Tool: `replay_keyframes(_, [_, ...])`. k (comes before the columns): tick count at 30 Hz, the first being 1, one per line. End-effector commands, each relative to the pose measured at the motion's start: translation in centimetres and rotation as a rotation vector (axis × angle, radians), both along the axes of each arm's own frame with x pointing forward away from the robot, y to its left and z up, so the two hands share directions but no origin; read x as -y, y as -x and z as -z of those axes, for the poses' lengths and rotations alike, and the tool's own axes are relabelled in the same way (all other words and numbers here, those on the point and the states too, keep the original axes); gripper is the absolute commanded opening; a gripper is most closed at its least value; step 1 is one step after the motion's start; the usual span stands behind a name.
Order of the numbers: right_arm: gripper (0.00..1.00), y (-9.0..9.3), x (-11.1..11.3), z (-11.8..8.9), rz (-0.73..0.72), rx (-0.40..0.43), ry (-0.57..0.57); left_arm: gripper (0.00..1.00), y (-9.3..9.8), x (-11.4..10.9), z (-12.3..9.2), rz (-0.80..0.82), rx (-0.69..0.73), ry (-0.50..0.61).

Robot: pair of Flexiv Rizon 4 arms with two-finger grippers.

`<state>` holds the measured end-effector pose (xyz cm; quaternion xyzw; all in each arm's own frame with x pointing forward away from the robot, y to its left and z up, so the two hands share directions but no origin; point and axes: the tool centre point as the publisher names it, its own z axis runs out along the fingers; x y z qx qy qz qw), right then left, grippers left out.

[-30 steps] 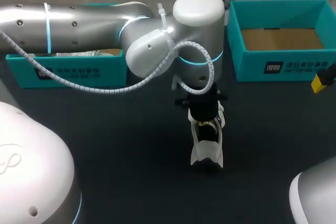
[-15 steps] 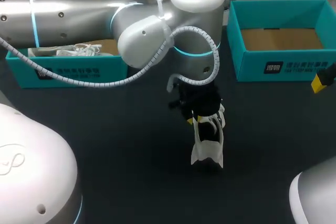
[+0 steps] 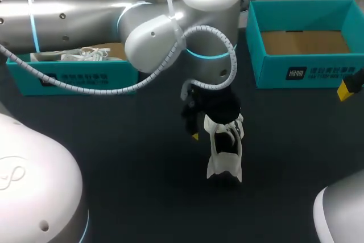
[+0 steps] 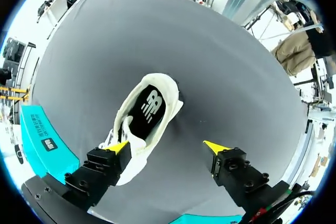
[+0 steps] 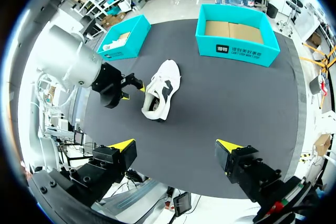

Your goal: Take the shoe out of the shoebox, open the shoe tongue, remove and reinsert the insole, then place the shoe into the shoebox

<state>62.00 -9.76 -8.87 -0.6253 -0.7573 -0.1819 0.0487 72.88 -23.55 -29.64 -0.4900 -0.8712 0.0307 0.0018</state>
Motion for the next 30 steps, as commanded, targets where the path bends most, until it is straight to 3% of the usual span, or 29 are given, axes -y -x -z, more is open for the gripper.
replay_keyframes(1, [1.0,-0.3,0.0,-0.1,-0.001,-0.006,0.002,1.0,1.1,-1.4,-2.2,-0.185,-0.028,0.025])
replay_keyframes(4, [1.0,-0.3,0.0,-0.1,-0.001,-0.006,0.002,1.0,2.4,-1.8,-2.7,-0.333,-0.03,0.008])
replay_keyframes(9, [1.0,-0.3,0.0,-0.1,-0.001,-0.006,0.002,1.0,4.5,-2.1,-2.5,-0.773,-0.04,-0.012])
replay_keyframes(16, [1.0,-0.3,0.0,-0.1,-0.001,-0.006,0.002,1.0,6.5,-2.4,-2.0,-0.971,-0.115,0.037])
replay_keyframes(18, [1.0,-0.3,0.0,-0.1,-0.001,-0.006,0.002,1.0,6.3,-2.1,-1.8,-1.085,-0.168,0.001])
replay_keyframes(28, [1.0,-0.3,0.0,-0.1,-0.001,-0.006,0.002,1.0,6.3,-2.1,-1.8,-1.085,-0.168,0.001])
replay_keyframes(30, [1.0,-0.3,0.0,-0.1,-0.001,-0.006,0.002,1.0,6.9,-0.8,-1.3,-1.031,-0.134,-0.028])
